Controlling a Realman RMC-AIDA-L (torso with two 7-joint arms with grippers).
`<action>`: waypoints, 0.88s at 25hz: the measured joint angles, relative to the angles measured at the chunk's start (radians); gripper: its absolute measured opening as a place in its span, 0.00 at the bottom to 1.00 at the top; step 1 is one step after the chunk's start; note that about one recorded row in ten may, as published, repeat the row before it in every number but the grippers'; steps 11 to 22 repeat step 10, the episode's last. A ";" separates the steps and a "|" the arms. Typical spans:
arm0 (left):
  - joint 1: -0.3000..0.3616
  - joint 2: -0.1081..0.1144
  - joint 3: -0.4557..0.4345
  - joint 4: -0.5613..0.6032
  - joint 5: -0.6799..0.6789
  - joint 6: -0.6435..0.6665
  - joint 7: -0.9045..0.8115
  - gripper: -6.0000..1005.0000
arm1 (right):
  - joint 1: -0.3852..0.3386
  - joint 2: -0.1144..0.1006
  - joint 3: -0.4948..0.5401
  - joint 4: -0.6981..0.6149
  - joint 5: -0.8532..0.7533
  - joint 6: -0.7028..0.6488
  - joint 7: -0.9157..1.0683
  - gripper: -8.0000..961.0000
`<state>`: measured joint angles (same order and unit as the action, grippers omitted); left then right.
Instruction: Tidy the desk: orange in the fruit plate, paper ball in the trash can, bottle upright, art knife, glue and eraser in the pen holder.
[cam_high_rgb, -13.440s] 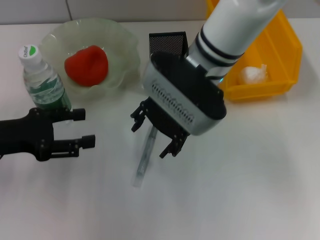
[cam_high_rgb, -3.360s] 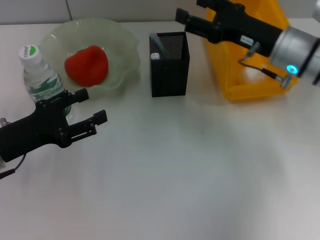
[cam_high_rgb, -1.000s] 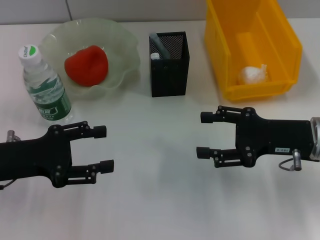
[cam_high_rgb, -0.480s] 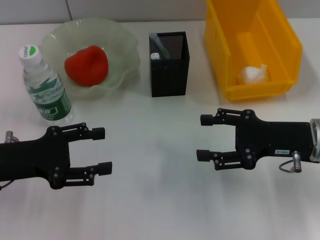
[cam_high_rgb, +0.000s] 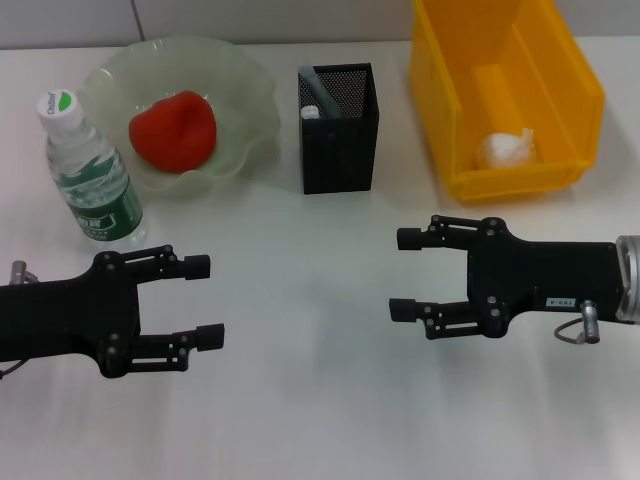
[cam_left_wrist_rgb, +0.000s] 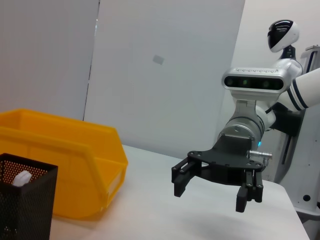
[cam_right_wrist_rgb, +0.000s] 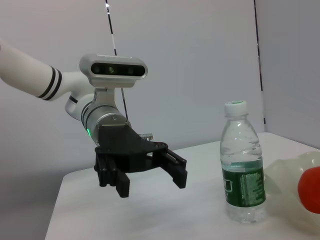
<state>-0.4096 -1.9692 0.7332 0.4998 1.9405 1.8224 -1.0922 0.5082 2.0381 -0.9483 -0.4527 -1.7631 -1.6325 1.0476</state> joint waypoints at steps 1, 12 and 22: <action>0.000 0.000 0.000 0.001 0.000 0.000 0.000 0.79 | 0.003 0.000 -0.001 0.002 0.000 0.000 0.000 0.85; 0.001 0.000 0.000 0.002 0.001 0.001 0.000 0.79 | 0.004 0.001 -0.001 0.003 0.000 0.000 0.000 0.85; 0.001 0.000 0.000 0.002 0.001 0.001 0.000 0.79 | 0.004 0.001 -0.001 0.003 0.000 0.000 0.000 0.85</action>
